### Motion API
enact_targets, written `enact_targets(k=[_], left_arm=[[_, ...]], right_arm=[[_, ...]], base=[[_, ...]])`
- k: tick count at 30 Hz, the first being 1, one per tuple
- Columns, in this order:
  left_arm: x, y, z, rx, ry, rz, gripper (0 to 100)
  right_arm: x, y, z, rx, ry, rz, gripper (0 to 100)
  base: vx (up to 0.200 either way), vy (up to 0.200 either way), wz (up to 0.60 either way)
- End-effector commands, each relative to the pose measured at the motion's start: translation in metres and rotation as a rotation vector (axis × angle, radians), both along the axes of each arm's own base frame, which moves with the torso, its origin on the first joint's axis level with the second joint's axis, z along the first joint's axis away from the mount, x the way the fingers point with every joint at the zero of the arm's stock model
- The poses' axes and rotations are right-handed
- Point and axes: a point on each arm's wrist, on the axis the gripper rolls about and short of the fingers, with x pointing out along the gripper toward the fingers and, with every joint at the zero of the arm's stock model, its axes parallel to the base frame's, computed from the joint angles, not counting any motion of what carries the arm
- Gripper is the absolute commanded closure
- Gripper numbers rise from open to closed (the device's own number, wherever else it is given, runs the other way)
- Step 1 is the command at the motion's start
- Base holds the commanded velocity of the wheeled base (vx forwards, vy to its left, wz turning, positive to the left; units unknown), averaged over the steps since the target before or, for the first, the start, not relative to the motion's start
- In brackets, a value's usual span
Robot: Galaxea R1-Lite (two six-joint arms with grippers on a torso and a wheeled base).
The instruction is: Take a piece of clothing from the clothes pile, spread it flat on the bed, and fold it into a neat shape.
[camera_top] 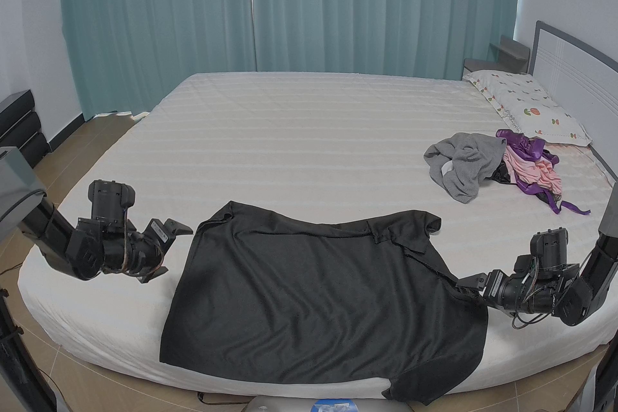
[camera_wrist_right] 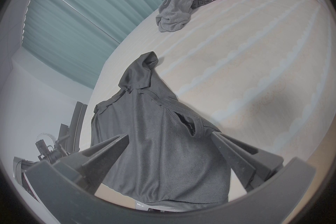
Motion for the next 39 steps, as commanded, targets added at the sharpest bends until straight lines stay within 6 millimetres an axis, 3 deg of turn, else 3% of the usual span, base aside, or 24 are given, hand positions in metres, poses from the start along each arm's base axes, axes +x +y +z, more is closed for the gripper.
enact_targets(k=[1,5,14,16,24,39], left_arm=[[0.061,-0.010,-0.031,0.026,-0.015,0.011,0],[0.090,-0.016,-0.043,0.035,-0.048,0.006,0],[0.144,-0.028,-0.047,0.069,-0.180,0.049,0],[0.149,-0.030,-0.058,0.096,-0.177,0.060,0],[0.160,-0.029,-0.093,0.203,-0.245,0.053,0],[0.151,-0.023,-0.089,0.192,-0.244,0.057,0]], right_arm=[[-0.003,0.001,-0.004,0.002,0.020,0.003,0],[-0.003,0.002,-0.006,0.001,0.029,0.011,0],[-0.005,0.003,-0.006,0.001,0.032,0.014,0],[-0.005,0.003,-0.006,-0.001,0.030,0.014,0],[-0.002,0.007,-0.013,-0.009,0.050,0.027,0],[-0.003,0.008,-0.012,-0.008,0.043,0.029,0]], base=[[0.000,0.000,0.00],[0.000,0.000,0.00],[0.000,0.000,0.00],[0.000,0.000,0.00],[0.000,0.000,0.00],[0.000,0.000,0.00]])
